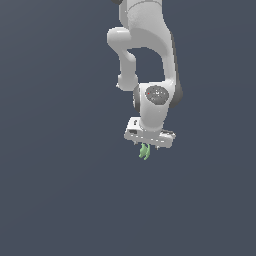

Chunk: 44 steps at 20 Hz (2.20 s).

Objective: Pick up the object and move it to a goal position.

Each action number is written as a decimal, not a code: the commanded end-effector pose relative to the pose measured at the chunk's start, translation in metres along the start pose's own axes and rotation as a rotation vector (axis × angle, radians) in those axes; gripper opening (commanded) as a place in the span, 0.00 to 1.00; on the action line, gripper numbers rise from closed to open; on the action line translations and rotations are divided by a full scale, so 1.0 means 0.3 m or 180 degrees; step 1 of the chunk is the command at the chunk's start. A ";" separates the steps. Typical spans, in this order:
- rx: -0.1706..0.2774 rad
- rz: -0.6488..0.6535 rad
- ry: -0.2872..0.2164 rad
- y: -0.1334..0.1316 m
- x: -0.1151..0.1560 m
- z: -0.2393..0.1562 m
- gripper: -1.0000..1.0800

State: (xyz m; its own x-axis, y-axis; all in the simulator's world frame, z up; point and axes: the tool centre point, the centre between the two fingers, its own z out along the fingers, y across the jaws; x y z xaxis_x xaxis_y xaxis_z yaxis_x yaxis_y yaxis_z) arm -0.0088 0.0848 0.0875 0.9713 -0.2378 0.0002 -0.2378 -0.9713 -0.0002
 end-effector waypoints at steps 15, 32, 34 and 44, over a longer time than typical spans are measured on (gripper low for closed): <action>-0.0001 0.0009 -0.0001 -0.002 -0.002 0.159 0.00; 0.0001 0.0007 0.0002 0.030 0.012 0.093 0.00; 0.0001 0.0007 0.0002 0.049 0.020 0.056 0.00; 0.0004 0.0008 0.0000 0.202 0.083 -0.238 0.00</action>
State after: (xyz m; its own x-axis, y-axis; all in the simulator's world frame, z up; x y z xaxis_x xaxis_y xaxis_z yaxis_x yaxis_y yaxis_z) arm -0.0001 0.0290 0.1426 0.9707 -0.2401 0.0000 -0.2401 -0.9707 -0.0010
